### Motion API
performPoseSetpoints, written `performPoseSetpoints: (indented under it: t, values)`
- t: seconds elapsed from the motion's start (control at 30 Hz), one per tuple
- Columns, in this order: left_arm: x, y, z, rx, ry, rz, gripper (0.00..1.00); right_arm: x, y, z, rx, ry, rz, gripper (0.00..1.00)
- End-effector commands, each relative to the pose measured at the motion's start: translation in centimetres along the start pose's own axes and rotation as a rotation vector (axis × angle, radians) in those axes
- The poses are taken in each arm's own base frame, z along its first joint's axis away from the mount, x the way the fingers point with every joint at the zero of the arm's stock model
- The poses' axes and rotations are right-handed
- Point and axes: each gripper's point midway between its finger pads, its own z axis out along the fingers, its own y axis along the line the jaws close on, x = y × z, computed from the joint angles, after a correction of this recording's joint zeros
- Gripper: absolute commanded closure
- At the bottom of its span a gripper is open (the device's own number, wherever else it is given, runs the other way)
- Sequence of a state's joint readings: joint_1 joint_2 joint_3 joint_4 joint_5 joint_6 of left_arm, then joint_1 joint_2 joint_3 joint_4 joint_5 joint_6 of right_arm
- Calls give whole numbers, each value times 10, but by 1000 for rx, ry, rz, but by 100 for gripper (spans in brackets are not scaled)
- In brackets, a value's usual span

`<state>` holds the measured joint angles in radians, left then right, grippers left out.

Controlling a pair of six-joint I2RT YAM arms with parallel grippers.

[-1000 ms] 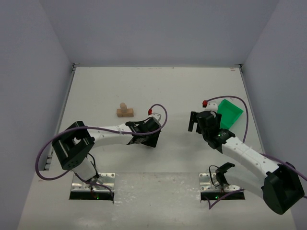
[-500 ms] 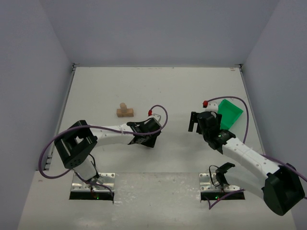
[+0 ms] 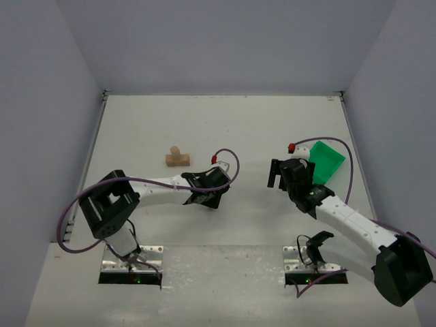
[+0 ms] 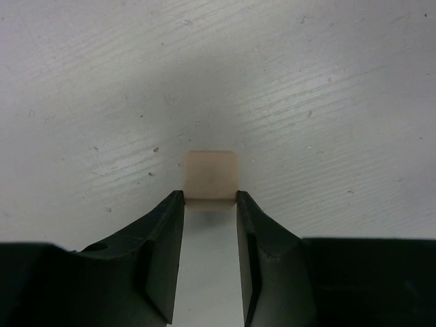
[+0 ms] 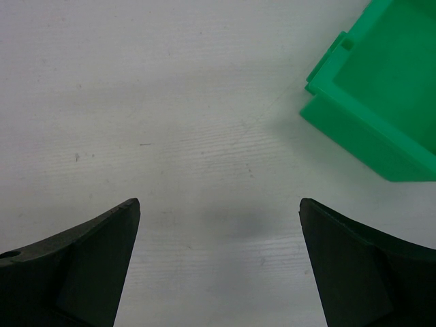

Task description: Build the wood block tower

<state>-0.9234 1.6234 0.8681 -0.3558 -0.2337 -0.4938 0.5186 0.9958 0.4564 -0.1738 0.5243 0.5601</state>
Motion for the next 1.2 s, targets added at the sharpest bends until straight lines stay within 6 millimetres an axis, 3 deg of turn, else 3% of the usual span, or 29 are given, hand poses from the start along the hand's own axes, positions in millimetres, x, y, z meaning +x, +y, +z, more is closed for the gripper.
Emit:
performPoseSetpoints:
  t: [0.0, 0.03, 0.13, 0.2, 0.27, 0.3, 0.37, 0.43, 0.5, 0.63, 0.83, 1.0, 1.17]
  values:
    - [-41, -16, -12, 27, -99, 28, 100, -13, -1, 0, 11, -45, 21, 1]
    - [-50, -20, -15, 33, -117, 42, 100, -14, -2, 0, 14, -48, 19, 1]
    - [-133, -40, -55, 49, -316, 123, 100, -15, -9, -2, 44, -72, 29, 1]
    - [-169, -45, -73, 60, -416, 167, 100, -16, -11, -3, 49, -79, 34, 1]
    - [-217, -70, -107, 223, -534, 338, 100, -17, -13, -5, 51, -93, 41, 1]
    - [-233, -66, -114, 250, -562, 381, 100, -19, -13, -7, 45, -100, 47, 1]
    - [-259, -75, -136, 361, -636, 569, 100, -19, -14, -7, 49, -105, 49, 1]
    - [-272, -70, -148, 374, -683, 745, 100, -19, -18, -6, 72, -108, 46, 1]
    - [-267, -65, -149, 396, -660, 849, 100, -19, -22, -5, 101, -110, 42, 1]
    - [-255, -22, -155, 283, -597, 1112, 100, -21, -23, -1, 125, -100, 14, 1]
    - [-237, 45, -170, 172, -546, 1217, 100, -22, -26, 7, 180, -72, -40, 1]
    - [-219, 98, -155, 122, -494, 1201, 100, -20, -43, 11, 306, -60, -61, 1]
    - [-189, 141, -129, 205, -365, 1141, 100, -24, -48, 12, 354, -57, -73, 1]
